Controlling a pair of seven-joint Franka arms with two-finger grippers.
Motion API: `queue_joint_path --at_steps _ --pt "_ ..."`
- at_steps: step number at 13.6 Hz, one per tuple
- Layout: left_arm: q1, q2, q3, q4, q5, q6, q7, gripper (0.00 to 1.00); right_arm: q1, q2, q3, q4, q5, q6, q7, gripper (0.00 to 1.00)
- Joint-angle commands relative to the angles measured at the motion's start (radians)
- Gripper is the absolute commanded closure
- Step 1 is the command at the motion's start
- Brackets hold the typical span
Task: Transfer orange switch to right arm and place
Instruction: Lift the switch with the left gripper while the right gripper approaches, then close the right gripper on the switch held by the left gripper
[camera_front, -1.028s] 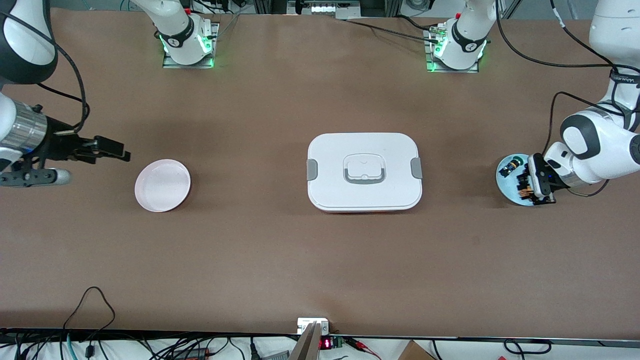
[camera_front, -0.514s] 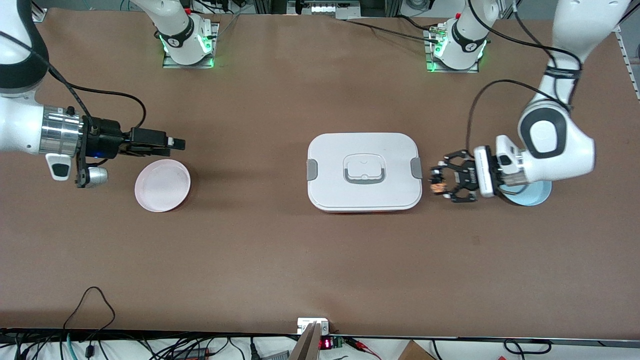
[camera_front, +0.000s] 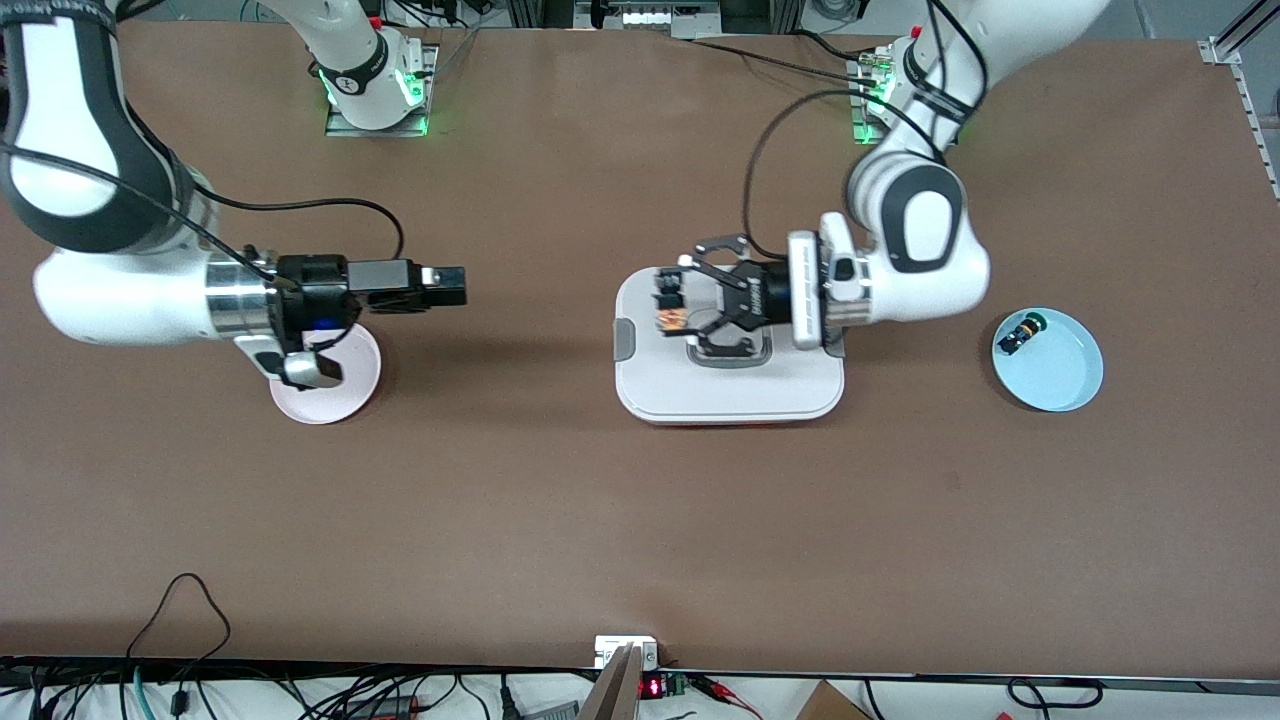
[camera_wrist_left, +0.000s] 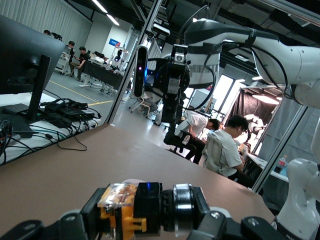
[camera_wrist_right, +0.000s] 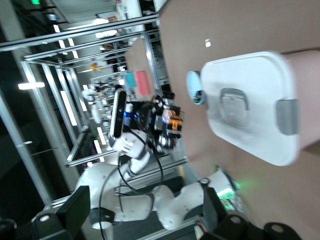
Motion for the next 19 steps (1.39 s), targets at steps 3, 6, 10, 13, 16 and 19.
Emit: queue_joint_path --at_steps 3,6,10,13,16,19 --pt "-0.092 0.028 -0.015 0.094 -0.128 0.113 -0.026 1.0 0.028 0.04 -0.004 -0.026 0.161 0.0 -0.038 0.0" --pt "-0.104 0.031 -0.021 0.105 -0.148 0.134 -0.032 1.0 0.042 0.072 -0.002 -0.039 0.177 0.003 -0.033 0.0" --pt "-0.106 0.036 -0.021 0.115 -0.144 0.137 -0.018 1.0 0.083 0.07 -0.002 -0.079 0.206 0.004 0.014 0.0" --pt "-0.116 0.042 -0.035 0.123 -0.183 0.137 -0.018 1.0 0.111 0.07 -0.002 -0.078 0.212 0.008 0.084 0.0" --pt "-0.115 0.039 -0.035 0.125 -0.195 0.134 -0.018 1.0 0.125 0.069 -0.002 -0.075 0.256 0.008 0.126 0.0" --pt "-0.113 0.039 -0.035 0.125 -0.195 0.134 -0.018 1.0 0.131 0.069 -0.002 -0.073 0.257 0.008 0.126 0.0"
